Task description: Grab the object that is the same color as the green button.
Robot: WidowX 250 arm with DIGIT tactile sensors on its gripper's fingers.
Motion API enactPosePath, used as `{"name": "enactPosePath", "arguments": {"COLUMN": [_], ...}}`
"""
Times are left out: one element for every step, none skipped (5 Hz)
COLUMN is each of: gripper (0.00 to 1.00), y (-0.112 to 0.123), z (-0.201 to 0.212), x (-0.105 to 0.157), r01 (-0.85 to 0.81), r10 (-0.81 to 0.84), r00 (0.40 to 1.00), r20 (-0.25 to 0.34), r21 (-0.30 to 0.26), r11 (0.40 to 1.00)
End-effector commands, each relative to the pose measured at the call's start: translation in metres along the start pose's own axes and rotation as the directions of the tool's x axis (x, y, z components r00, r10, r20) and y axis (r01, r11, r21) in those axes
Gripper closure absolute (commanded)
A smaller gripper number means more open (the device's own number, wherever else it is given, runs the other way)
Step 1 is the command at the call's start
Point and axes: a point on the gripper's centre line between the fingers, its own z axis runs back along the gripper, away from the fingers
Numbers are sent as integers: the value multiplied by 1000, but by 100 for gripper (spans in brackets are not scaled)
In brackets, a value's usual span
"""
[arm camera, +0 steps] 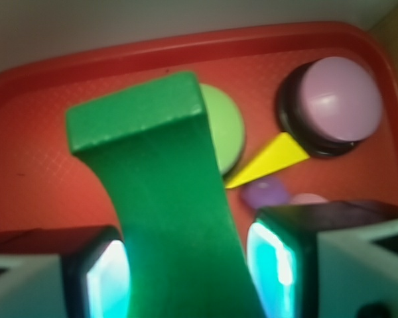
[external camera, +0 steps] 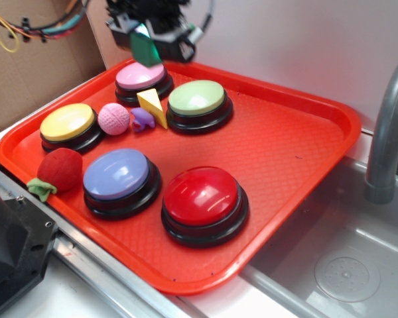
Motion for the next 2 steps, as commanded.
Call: {"name": "enactPosePath", "arguments": {"gripper": [100, 100], "y": [36, 43], "z": [44, 45], "x": [19, 24], "r01": [-127, -199], "r10": [134, 204], "r00": [986, 974], "r20": [102, 94], "r21": [-77, -60], "r11": [989, 978]}}
